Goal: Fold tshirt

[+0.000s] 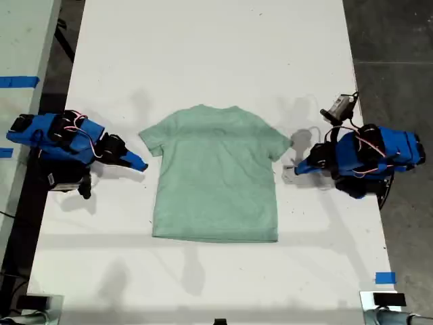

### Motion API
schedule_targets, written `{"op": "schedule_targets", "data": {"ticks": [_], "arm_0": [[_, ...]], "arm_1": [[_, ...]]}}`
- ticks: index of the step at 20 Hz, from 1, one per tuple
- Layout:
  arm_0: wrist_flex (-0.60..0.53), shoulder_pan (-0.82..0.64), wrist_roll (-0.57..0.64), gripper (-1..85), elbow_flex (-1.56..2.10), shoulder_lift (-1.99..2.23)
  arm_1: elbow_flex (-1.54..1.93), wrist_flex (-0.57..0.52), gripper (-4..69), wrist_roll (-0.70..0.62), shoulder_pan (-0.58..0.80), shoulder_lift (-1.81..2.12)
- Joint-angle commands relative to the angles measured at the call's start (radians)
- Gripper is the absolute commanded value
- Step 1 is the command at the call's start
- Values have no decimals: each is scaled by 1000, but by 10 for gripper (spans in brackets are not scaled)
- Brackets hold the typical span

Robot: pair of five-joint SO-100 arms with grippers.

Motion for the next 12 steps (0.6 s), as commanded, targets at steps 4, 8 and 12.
{"op": "schedule_targets", "data": {"ticks": [4, 8, 12], "arm_0": [[28, -87, 75, -1, -376, -393], [256, -252, 253, -1, -698, -652], [373, -385, 445, -1, -997, -1017]], "arm_1": [[-374, 49, -18, -198, 103, -356], [-600, 120, -18, -370, 196, -580], [-856, 181, -18, -611, 311, -850]]}}
